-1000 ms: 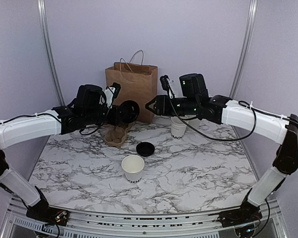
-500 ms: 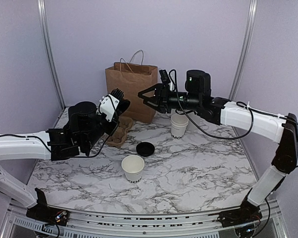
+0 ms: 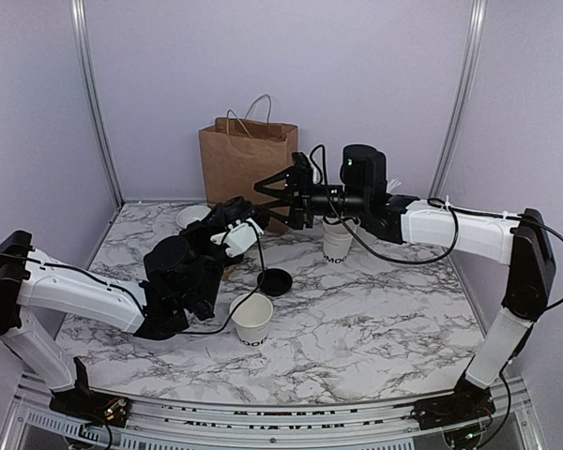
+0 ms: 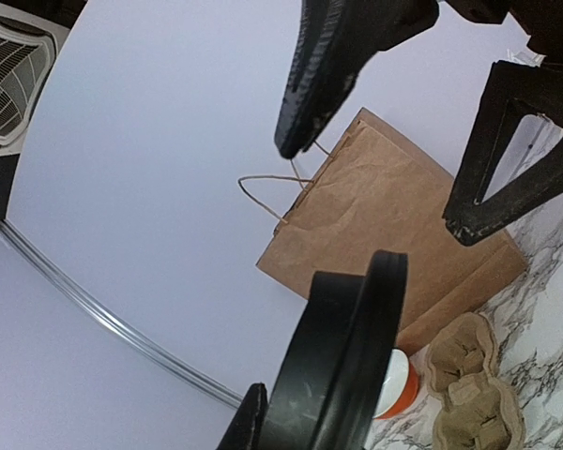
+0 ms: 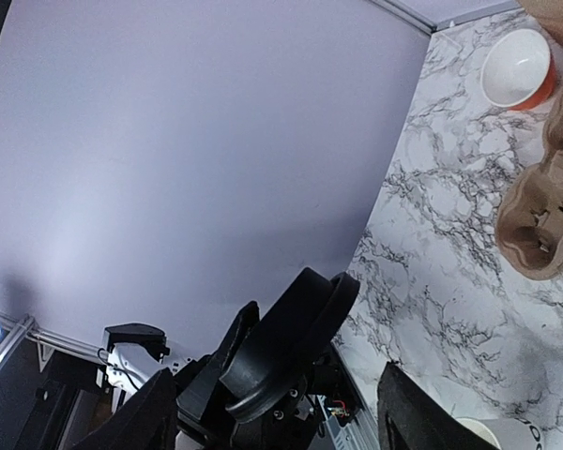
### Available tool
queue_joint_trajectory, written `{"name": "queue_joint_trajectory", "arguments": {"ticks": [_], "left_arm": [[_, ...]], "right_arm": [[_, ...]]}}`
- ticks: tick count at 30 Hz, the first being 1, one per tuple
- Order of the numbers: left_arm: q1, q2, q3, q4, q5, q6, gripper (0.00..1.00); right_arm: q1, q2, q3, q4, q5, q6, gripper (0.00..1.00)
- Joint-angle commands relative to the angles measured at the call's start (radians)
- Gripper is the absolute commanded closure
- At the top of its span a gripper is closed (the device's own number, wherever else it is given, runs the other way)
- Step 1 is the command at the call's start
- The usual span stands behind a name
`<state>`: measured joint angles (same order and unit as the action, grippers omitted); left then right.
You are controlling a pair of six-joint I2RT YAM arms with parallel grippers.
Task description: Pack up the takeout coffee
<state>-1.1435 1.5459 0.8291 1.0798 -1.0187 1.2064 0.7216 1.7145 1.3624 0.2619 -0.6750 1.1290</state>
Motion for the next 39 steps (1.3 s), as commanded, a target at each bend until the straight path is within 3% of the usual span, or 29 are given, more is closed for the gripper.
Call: {"name": "queue_joint_trajectory", "arguments": {"ticks": [1,24,34,39], "left_arm": [[-0.022,0.071,-0.014,0.327,-0.047,0.235,0.88],[-0.099,0.191,-0.021,0.396,-0.025,0.303,0.87],[-0.113,0.213,-0.025,0.384,-0.02,0.303,0.85],[-0.113,0.214,-0.028,0.35,-0.017,0.281,0.83]], "right_arm": [[-0.016,-0.019,-0.013,0.017,-0.032,0.035,0.29],[0.0,0.057,0.005,-0.07,-0.153,0.029,0.27],[0.011,0.084,0.026,-0.062,-0.182,0.057,0.39],[0.018,0.087,0.03,-0.078,-0.193,0.049,0.51]]}}
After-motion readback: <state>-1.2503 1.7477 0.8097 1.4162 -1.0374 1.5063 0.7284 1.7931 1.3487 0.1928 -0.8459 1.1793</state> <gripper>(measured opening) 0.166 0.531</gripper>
